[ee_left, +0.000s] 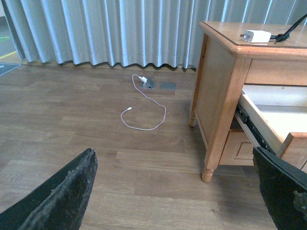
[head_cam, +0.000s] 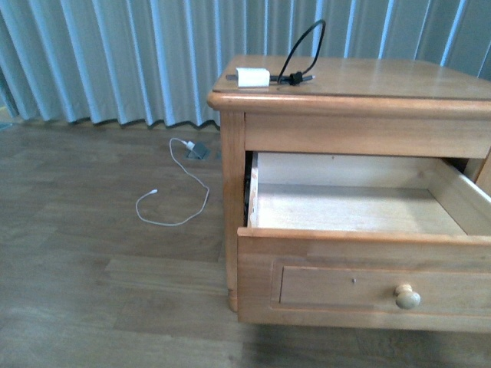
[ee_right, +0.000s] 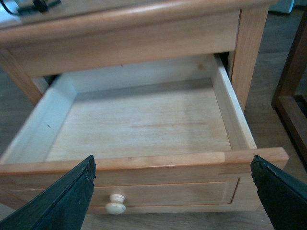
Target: Put charger into drawer
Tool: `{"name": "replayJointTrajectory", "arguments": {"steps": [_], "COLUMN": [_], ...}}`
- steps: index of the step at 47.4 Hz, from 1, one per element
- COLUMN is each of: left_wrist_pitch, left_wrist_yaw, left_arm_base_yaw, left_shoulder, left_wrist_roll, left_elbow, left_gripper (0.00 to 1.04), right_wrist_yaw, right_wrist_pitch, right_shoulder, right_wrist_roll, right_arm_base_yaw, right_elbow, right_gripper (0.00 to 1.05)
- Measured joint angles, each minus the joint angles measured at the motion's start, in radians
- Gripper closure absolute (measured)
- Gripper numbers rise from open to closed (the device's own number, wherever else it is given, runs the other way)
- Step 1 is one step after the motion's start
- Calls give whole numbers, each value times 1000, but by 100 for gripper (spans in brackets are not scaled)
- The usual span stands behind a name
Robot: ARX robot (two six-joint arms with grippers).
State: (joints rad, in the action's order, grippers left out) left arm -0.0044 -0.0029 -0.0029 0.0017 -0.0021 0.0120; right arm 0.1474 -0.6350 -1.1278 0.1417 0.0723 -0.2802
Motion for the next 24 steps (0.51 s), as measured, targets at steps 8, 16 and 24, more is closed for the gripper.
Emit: {"name": "replayJointTrajectory", "arguments": {"steps": [8,16,24], "left_wrist_pitch": [0,0,0], "left_wrist_yaw": [0,0,0], "left_arm_base_yaw": [0,0,0], "left_shoulder": [0,0,0], "left_wrist_roll": [0,0,0], "left_elbow": [0,0,0], "left_gripper": [6,6,6], "right_wrist_yaw": [72,113,105], "right_wrist_pitch": [276,383,378], "right_shoulder": [370,554,554], "right_wrist_roll": [14,31,27], "right_arm_base_yaw": [54,126,125], "right_elbow": [10,46,49], "right_gripper": [8,8,9]}}
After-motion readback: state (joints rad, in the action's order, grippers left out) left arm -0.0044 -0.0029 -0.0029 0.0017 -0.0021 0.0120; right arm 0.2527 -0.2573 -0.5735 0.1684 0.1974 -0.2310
